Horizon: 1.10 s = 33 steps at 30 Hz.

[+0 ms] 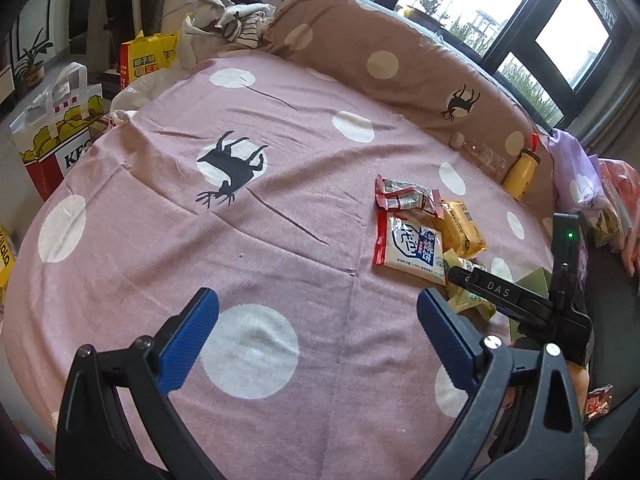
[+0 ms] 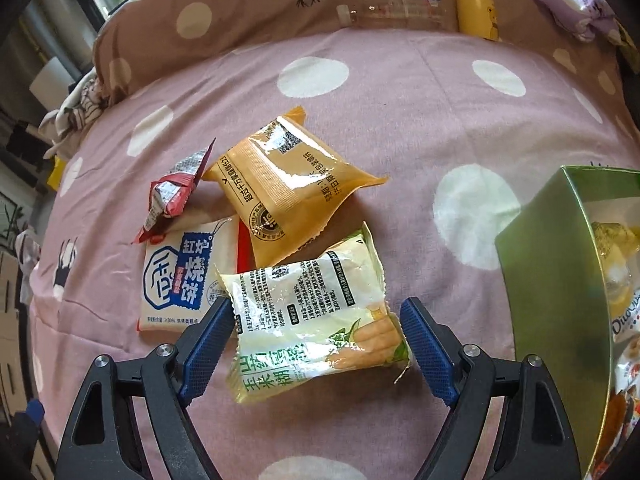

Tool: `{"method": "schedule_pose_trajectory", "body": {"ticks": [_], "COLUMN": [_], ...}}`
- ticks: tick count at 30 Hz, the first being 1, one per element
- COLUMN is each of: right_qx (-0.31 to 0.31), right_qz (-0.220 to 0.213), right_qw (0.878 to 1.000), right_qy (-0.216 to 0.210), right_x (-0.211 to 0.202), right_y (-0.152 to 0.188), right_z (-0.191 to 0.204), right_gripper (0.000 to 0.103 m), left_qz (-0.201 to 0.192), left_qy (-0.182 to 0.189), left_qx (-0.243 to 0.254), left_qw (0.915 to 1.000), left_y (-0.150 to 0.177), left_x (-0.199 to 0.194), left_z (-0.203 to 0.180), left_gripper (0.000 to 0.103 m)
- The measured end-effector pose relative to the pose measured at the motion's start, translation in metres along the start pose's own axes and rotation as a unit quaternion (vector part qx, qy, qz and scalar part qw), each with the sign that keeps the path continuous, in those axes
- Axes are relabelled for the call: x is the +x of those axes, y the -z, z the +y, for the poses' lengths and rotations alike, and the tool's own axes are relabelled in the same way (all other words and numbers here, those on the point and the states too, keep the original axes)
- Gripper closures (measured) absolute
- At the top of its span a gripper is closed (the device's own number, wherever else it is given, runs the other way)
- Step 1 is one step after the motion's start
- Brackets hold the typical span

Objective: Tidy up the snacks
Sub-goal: 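Grasp the white-green corn snack bag with the right gripper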

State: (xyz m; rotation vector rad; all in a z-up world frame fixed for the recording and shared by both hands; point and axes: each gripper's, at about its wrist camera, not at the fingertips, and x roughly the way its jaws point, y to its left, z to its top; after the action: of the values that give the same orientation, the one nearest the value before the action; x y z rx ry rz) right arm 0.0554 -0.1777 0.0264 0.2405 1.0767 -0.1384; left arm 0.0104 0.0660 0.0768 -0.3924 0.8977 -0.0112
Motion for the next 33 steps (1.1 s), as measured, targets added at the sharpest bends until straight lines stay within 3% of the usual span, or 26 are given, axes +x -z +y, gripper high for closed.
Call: {"method": "schedule_pose_trajectory", "body": {"ticks": [2,7,13,16,22,26,28,31,33], "right_qx": [-0.003,0.02,0.012,-0.004,0.037,0.078,0.094,0.125,0.133], "right_qz": [-0.005,0.015,0.057,0.073,0.02,-0.004,-0.007,0.011,0.032], "right_qw": [1.0,0.999,0.996,0.994,0.995,0.991,0.987,0.976,0.97], "right_qy": [-0.008,-0.036,-0.069,-0.077,-0.089,-0.108,-0.13,-0.18,-0.2], "right_x": [-0.008,-0.025,-0.036,-0.034,-0.06,-0.068,-0.068,-0.059,-0.051], "right_y": [0.006,0.026,0.067,0.071,0.065,0.061,0.061,0.061,0.062], "right_z": [0.002,0.003,0.022,0.032,0.009,-0.013,-0.021,-0.03,-0.03], "right_gripper": [0.041,0.047,0.046,0.045,0.024,0.023,0.023,0.023,0.023], "left_qz": [0.0,0.006,0.022,0.032,0.039,0.086,0.109,0.133,0.151], "left_qy": [-0.001,-0.01,0.006,0.012,0.02,0.054,0.065,0.074,0.077], "left_qx": [-0.002,0.0,-0.001,0.005,0.018,0.032,0.053,0.074,0.084], "left_qw": [1.0,0.9999,0.9997,0.9994,0.9989,0.9943,0.9906,0.9855,0.982], "left_y": [0.0,0.002,0.003,0.005,0.009,0.014,0.021,0.032,0.039], "left_x": [0.0,0.003,0.005,0.007,0.007,0.016,0.023,0.032,0.039], "left_z": [0.001,0.002,0.002,-0.002,-0.011,-0.021,-0.032,-0.046,-0.055], "left_gripper": [0.003,0.003,0.003,0.003,0.004,0.005,0.011,0.023,0.023]}}
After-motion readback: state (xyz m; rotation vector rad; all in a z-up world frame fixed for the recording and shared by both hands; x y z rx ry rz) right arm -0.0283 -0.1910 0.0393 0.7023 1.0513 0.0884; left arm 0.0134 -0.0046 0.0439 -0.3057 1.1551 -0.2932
